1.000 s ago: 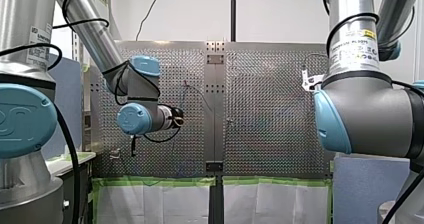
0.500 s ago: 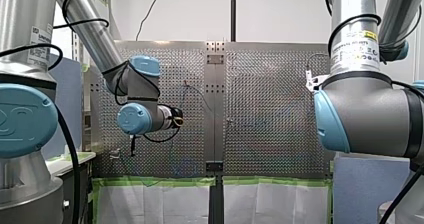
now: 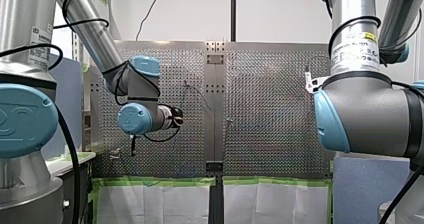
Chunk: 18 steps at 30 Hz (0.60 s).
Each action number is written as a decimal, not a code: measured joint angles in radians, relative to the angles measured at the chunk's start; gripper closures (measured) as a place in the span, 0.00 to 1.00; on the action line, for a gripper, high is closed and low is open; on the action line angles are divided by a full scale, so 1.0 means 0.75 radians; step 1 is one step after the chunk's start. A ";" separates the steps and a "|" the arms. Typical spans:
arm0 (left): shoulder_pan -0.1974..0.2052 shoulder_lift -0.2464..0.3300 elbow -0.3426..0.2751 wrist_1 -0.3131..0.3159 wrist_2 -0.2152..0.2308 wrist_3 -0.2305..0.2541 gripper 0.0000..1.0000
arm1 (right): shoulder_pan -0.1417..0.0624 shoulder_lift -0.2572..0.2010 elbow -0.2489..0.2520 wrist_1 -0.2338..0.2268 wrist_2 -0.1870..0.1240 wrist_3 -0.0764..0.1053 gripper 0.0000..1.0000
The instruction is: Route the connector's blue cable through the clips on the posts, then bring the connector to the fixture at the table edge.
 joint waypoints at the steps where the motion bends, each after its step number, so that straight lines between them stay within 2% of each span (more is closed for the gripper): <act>1: 0.001 0.000 0.000 0.000 0.000 0.000 0.00 | 0.000 0.001 -0.001 0.000 -0.009 -0.001 1.00; 8: 0.003 0.000 0.000 0.001 0.000 0.000 0.00 | -0.005 0.001 -0.006 0.004 -0.098 -0.009 1.00; 11: 0.004 0.000 0.001 0.001 0.000 0.000 0.00 | -0.009 0.001 -0.006 0.005 -0.119 -0.018 1.00; 13: 0.004 0.000 0.001 0.001 0.000 0.000 0.00 | -0.013 0.001 -0.006 0.005 -0.115 -0.023 1.00; 18: 0.004 0.000 0.001 0.001 0.000 0.000 0.00 | -0.028 0.001 -0.006 0.009 -0.073 -0.035 1.00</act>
